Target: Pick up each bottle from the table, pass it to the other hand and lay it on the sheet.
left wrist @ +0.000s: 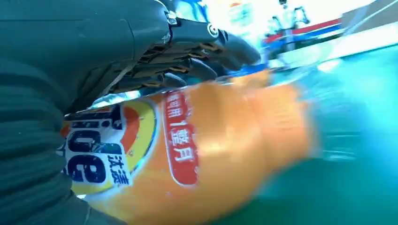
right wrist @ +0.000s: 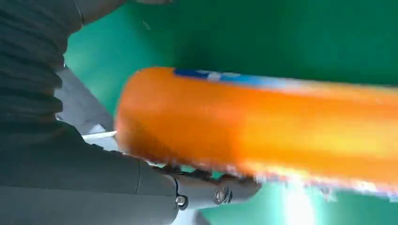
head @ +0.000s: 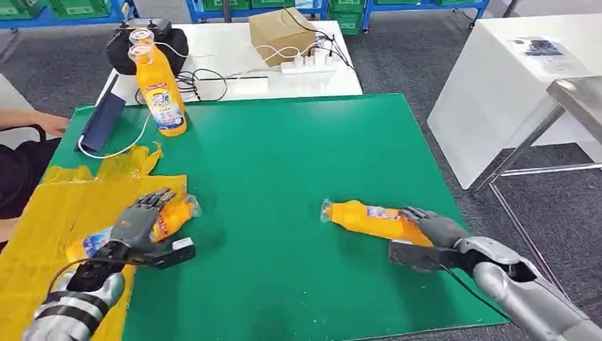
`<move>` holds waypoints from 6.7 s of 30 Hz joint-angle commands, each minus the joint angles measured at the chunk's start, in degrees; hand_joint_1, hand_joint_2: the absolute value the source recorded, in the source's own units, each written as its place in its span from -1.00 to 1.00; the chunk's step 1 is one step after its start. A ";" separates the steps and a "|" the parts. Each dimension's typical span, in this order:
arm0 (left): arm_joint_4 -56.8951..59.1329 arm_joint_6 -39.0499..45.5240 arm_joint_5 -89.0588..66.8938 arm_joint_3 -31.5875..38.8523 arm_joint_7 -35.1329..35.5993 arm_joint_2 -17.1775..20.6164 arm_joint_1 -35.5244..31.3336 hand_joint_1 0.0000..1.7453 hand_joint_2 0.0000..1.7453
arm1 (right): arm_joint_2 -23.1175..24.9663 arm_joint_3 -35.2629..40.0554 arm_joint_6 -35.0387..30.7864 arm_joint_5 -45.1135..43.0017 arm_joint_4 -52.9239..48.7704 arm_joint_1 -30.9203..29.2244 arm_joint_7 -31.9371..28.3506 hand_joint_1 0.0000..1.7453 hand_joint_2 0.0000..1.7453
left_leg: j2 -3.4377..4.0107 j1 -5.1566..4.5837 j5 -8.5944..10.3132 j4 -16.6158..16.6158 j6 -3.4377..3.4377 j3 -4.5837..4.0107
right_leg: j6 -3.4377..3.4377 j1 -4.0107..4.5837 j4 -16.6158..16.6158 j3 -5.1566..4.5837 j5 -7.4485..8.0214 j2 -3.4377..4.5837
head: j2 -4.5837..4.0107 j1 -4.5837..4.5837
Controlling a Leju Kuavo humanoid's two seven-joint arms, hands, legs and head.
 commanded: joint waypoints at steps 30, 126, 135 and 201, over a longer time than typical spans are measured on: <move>-44.43 -35.41 64.57 25.83 -4.48 -7.92 28.47 -1.00 -1.00 | 37.07 -20.76 -14.08 -11.17 -5.48 7.94 -10.69 1.00 1.00 | 3.40 1.16 -1.31 -0.41 0.05 0.89 | -0.33 1.03 -1.60 1.17 0.49 2.81 | 0.00 0.26; -56.57 -32.81 55.04 7.54 -8.04 -7.12 30.43 1.00 1.00 | 42.72 9.16 -17.64 -1.63 -13.55 -1.47 -8.56 -1.00 1.00 | 2.10 0.55 -1.01 -0.19 -0.20 -0.65 | -0.44 0.49 -0.25 0.04 0.01 1.47 | 0.00 0.22; -59.12 -9.47 26.26 15.02 -8.18 -5.95 31.45 1.00 1.00 | 37.83 1.43 -14.96 -5.89 -23.98 2.07 -9.35 -1.00 1.00 | 1.82 0.45 -1.00 -0.24 -0.12 -0.58 | -0.46 0.41 -0.24 0.08 -0.07 1.22 | 0.00 0.22; -48.50 -9.13 39.07 42.04 -12.71 -7.02 29.08 -1.00 -1.00 | 31.80 -3.38 -13.94 -10.51 -33.29 6.69 -15.53 -1.00 -1.00 | 1.83 0.47 -0.88 -0.19 -0.36 -0.77 | -0.47 0.42 -0.02 -0.18 -0.05 1.17 | 0.00 0.24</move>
